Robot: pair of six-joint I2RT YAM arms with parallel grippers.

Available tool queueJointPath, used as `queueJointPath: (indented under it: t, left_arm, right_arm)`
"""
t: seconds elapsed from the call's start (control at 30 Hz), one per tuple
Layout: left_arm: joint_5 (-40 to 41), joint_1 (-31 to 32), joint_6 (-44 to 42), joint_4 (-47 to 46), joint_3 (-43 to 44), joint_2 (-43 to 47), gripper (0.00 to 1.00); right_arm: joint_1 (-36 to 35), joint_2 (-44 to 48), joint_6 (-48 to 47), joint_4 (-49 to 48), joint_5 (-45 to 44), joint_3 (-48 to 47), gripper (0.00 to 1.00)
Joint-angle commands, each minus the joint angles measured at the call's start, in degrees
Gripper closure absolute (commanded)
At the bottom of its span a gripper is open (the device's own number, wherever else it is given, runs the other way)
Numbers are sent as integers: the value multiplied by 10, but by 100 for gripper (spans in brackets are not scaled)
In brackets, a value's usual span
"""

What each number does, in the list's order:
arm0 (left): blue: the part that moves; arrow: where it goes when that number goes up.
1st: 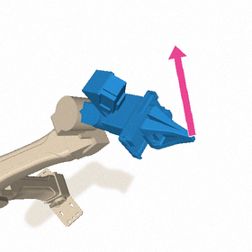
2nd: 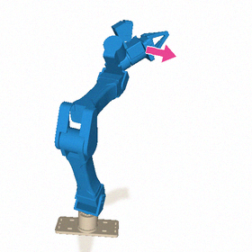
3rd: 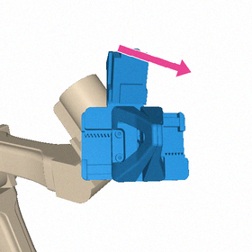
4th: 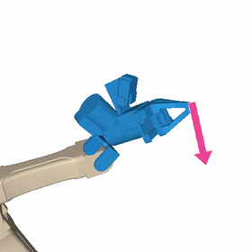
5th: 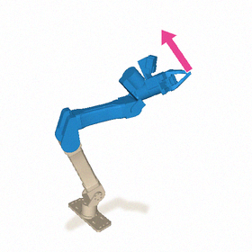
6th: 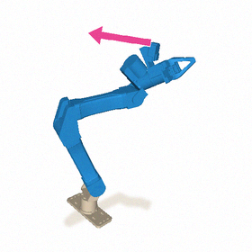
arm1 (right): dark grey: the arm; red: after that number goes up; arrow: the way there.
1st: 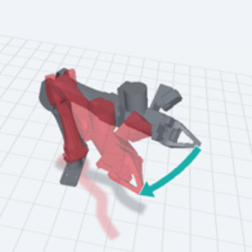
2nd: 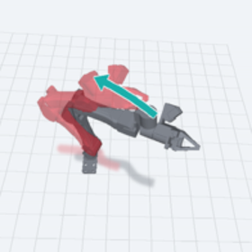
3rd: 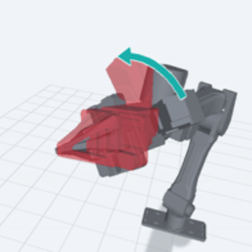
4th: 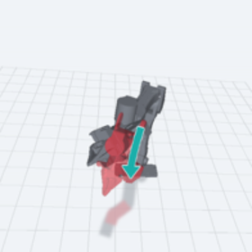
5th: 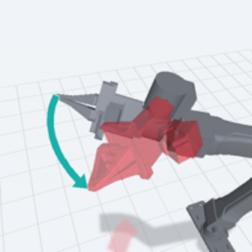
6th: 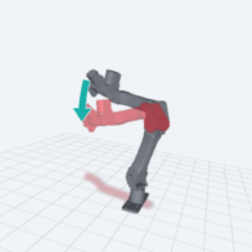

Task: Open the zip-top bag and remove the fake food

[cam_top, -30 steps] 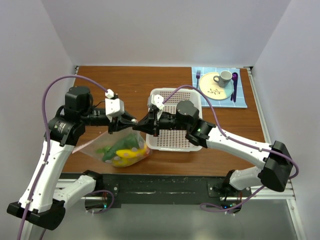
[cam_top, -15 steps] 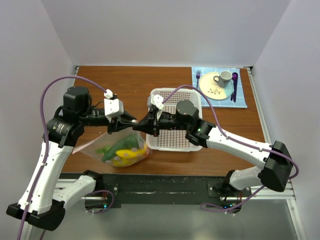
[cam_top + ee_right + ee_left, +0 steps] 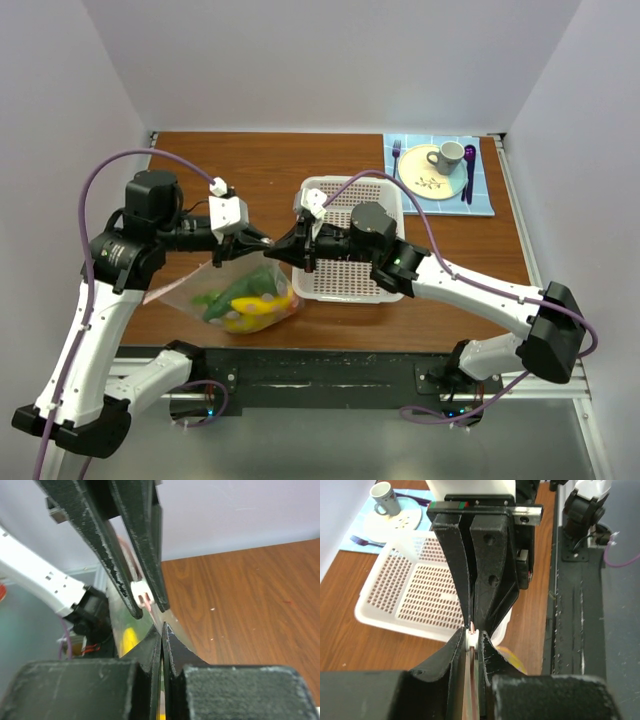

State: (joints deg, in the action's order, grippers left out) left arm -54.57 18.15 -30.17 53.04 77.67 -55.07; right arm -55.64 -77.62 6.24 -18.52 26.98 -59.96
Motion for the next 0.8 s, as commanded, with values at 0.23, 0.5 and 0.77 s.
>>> queueJointPath:
  t: [0.23,0.5,0.77]
  left_arm:
    - [175,2,-80,81,18,33,100]
    - [223,2,-83,66,-5,55,100]
    - [184,2,-81,61,15,29,100]
  right_arm:
    - [11,22,17,-89,-237,31,100]
    - [11,12,37,-103,-216,34,100]
    - [9,13,26,-39,-113,0,100]
